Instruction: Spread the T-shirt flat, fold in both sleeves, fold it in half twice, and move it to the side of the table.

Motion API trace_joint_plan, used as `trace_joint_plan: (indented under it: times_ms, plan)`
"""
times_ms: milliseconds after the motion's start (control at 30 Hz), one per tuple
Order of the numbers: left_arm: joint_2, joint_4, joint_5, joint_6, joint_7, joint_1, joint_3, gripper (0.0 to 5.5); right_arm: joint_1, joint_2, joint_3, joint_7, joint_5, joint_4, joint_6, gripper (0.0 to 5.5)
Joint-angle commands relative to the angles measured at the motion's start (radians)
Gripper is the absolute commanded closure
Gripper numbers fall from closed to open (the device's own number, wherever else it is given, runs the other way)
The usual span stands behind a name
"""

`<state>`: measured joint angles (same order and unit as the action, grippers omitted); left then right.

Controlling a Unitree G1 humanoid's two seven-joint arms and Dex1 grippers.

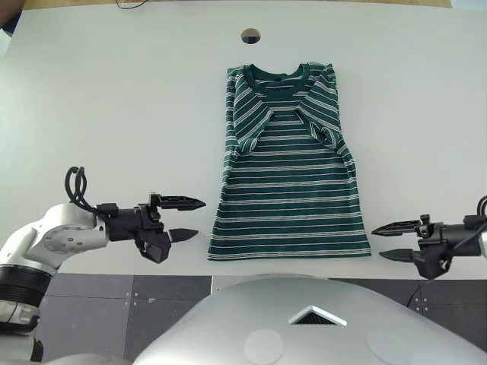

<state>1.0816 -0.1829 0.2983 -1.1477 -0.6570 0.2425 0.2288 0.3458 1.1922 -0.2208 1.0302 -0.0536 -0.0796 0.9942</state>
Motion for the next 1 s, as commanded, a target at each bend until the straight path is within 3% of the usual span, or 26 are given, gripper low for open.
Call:
trace_joint_plan:
  times_ms: [33,567,667,1000]
  plan:
    - [-0.021,-0.035,0.135,0.088,-0.09,0.081,0.134,1.27,0.02,-0.003,-0.052,0.013,-0.048,-0.008,-0.043,2.75]
    - [0.008,-0.024,0.115,0.113,-0.087,0.092,0.199,1.27,-0.024,-0.036,-0.108,-0.033,-0.082,-0.039,-0.043,2.75]
    - [-0.001,-0.035,0.124,0.114,-0.082,0.085,0.203,1.24,-0.037,-0.043,-0.118,-0.038,-0.085,-0.05,-0.042,3.23]
    - [-0.015,-0.049,0.12,0.111,-0.077,0.074,0.235,3.01,-0.054,-0.053,-0.149,-0.052,-0.078,-0.061,-0.039,5.09]
